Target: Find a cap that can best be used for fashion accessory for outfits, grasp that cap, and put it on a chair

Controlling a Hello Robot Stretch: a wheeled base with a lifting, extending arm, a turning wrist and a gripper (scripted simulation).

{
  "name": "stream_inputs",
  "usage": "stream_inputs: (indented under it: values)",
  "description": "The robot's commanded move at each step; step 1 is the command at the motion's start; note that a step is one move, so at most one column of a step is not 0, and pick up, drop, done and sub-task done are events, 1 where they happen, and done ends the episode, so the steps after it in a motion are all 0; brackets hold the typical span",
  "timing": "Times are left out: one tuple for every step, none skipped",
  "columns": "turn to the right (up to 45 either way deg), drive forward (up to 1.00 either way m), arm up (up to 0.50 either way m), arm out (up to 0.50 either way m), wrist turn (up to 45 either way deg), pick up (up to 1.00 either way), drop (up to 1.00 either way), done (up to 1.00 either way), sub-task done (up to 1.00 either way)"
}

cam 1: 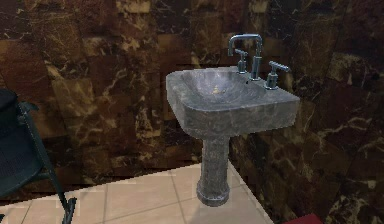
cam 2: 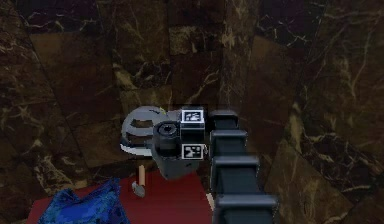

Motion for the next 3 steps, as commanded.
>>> stream_inputs:
  values:
    - [0.0, 0.0, 0.04, 0.0, 0.0, 0.0, 0.0, 0.0, 0.0]
    - [0.0, 0.0, 0.0, 0.0, -45.0, 0.0, 0.0, 0.0, 0.0]
    - [0.0, 0.0, 0.0, 0.0, -45.0, 0.0, 0.0, 0.0, 0.0]
